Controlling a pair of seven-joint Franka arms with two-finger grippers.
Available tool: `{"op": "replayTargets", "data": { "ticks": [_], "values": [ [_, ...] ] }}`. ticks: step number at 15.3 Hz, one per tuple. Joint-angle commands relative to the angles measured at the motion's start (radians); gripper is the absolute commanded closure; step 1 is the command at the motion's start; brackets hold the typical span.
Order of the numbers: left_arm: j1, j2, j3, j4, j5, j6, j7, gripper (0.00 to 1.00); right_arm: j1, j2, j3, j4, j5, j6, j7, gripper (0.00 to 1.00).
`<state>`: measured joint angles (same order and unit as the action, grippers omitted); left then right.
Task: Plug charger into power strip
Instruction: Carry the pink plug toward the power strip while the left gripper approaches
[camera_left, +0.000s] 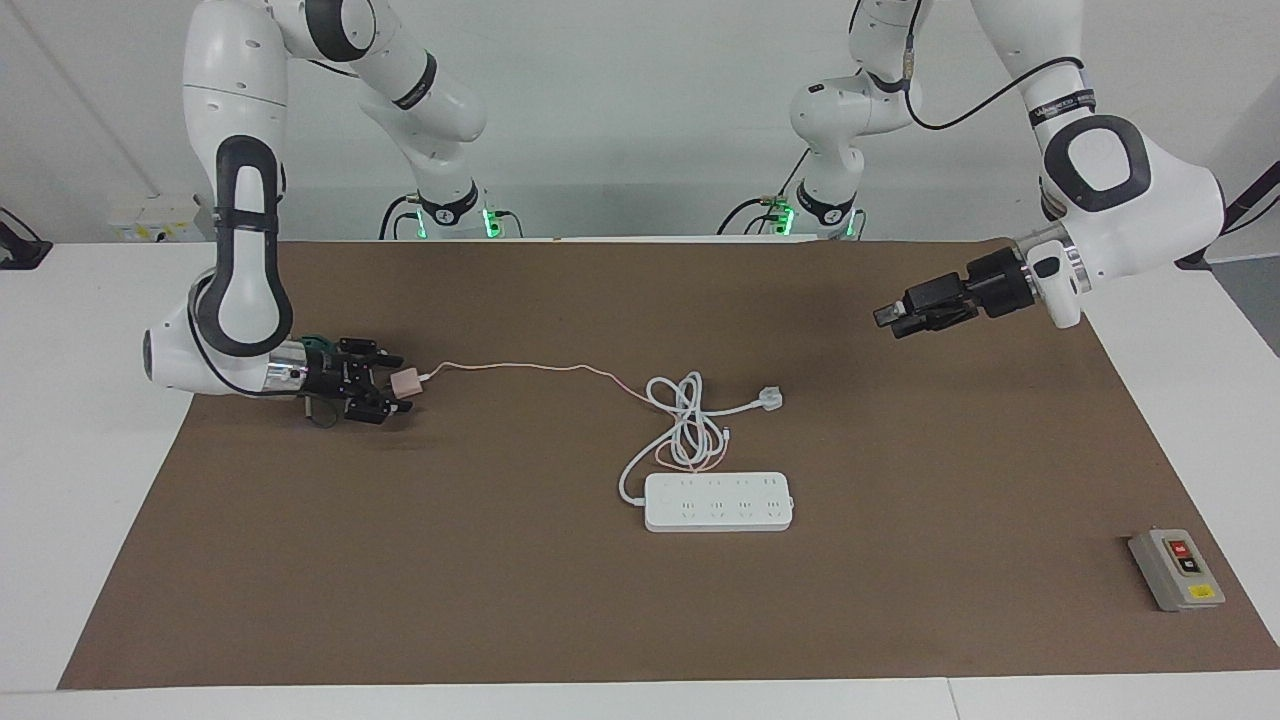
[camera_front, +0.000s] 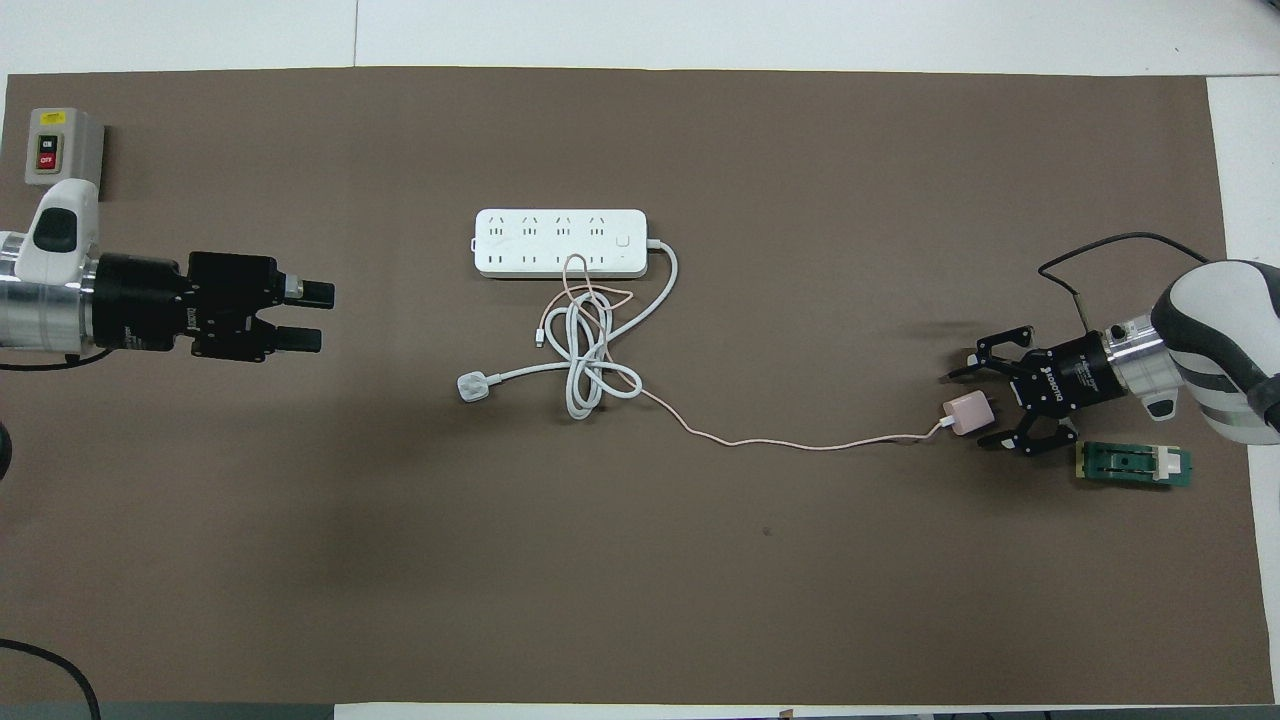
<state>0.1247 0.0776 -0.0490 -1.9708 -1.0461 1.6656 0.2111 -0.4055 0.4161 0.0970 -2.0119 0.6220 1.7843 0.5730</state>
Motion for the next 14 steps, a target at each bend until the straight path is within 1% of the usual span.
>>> {"op": "replayTargets", "data": {
  "ticks": [1,2,3,4,5,7,9,10,12,13,14],
  "values": [
    [-0.022,-0.007,-0.002,-0.059,-0.054,-0.01,0.048,0.0,-0.007,-0.007,0.003,-0.045,0.022,0.052,-0.076,0.36],
    [-0.043,-0.007,-0.002,-0.072,-0.058,-0.003,0.063,0.0,-0.007,-0.007,0.003,-0.045,0.022,0.053,-0.078,0.45],
    [-0.052,-0.001,-0.003,-0.08,-0.087,0.0,0.092,0.0,-0.01,-0.008,0.003,-0.045,0.021,0.047,-0.078,0.62],
    [-0.056,0.007,-0.005,-0.086,-0.166,-0.001,0.131,0.0,-0.012,-0.008,0.003,-0.044,0.021,0.044,-0.078,0.85],
    [-0.066,0.014,-0.005,-0.092,-0.219,-0.001,0.17,0.0,-0.01,-0.008,0.003,-0.042,0.021,0.044,-0.079,1.0],
    [-0.074,0.054,-0.006,-0.086,-0.302,-0.026,0.252,0.0,-0.007,-0.008,0.003,-0.039,0.021,0.049,-0.073,1.0],
    [-0.076,0.102,-0.014,-0.077,-0.351,-0.059,0.274,0.0,-0.006,-0.008,0.004,-0.018,0.021,0.037,-0.052,1.0],
    [-0.094,0.114,-0.014,-0.077,-0.394,-0.066,0.275,0.0,-0.004,-0.007,0.007,0.004,0.021,0.017,-0.017,1.0],
    [-0.111,0.134,-0.014,-0.065,-0.448,-0.054,0.307,0.0,0.031,-0.014,0.012,0.068,0.021,-0.043,0.068,1.0],
    [-0.125,0.149,-0.015,-0.039,-0.454,-0.049,0.345,0.0,0.053,-0.016,0.012,0.118,0.021,-0.09,0.126,1.0],
    [-0.146,0.193,-0.015,-0.002,-0.457,-0.044,0.396,0.0,0.068,-0.016,0.013,0.16,0.022,-0.118,0.178,1.0]
  ]
}}
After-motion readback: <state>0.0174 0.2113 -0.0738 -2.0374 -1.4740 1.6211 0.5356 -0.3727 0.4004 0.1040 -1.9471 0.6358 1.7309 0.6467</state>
